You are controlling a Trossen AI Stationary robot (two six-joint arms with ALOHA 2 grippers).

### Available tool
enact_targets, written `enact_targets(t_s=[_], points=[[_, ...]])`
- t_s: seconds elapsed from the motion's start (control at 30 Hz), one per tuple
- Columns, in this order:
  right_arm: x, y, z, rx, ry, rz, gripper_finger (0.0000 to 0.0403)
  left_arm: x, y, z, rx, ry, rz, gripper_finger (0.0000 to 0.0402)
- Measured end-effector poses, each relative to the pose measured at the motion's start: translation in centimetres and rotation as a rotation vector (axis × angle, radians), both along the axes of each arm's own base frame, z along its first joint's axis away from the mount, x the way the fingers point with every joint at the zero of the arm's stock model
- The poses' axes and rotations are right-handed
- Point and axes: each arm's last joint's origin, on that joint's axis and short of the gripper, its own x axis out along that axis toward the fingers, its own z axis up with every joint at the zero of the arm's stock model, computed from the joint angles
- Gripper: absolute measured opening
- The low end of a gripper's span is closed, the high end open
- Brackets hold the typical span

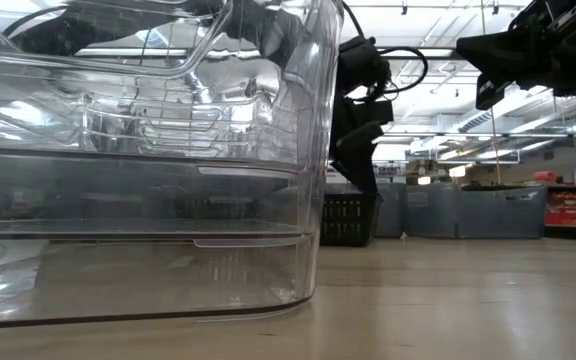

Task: Stack baskets by color
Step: Stack the middle transparent black bin on top of the left transparent black bin

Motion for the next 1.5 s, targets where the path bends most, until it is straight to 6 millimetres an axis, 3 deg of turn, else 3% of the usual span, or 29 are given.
enact_targets(t_s=[0.2, 0.43, 0.67, 0.93, 1.13, 1.3, 1.5], points=[[0.0, 0.0, 0.0, 0.0, 0.0, 0.0, 0.001, 0.0, 0.0, -0.9, 0.015, 0.039, 0.011, 0.0107], [0.0, 0.0, 0.0, 0.0, 0.0, 0.0, 0.001, 0.0, -0.2, -1.1, 0.021, 0.051, 0.011, 0.0014], [0.0, 0.0, 0.0, 0.0, 0.0, 0.0, 0.001, -0.1, -1.5, -0.4, 0.124, 0.09, -0.008, 0.0006], [0.0, 0.0, 0.0, 0.0, -0.002, 0.0, 0.001, -0.7, -3.1, 2.7, 0.195, 0.064, -0.007, 0.0003], [0.0, 0.0, 0.1, 0.0, -0.008, 0.0, 0.001, -2.1, -3.5, 6.5, 0.191, 0.013, 0.039, 0.0002], [0.0, 0.0, 0.1, 0.0, -0.009, 0.0, 0.001, -4.0, -5.4, 10.4, 0.18, -0.032, 0.026, 0.0002], [0.0, 0.0, 0.1, 0.0, -0.008, 0.0, 0.001, -8.0, -8.5, 14.5, 0.117, 0.01, 0.044, 0.0002]])
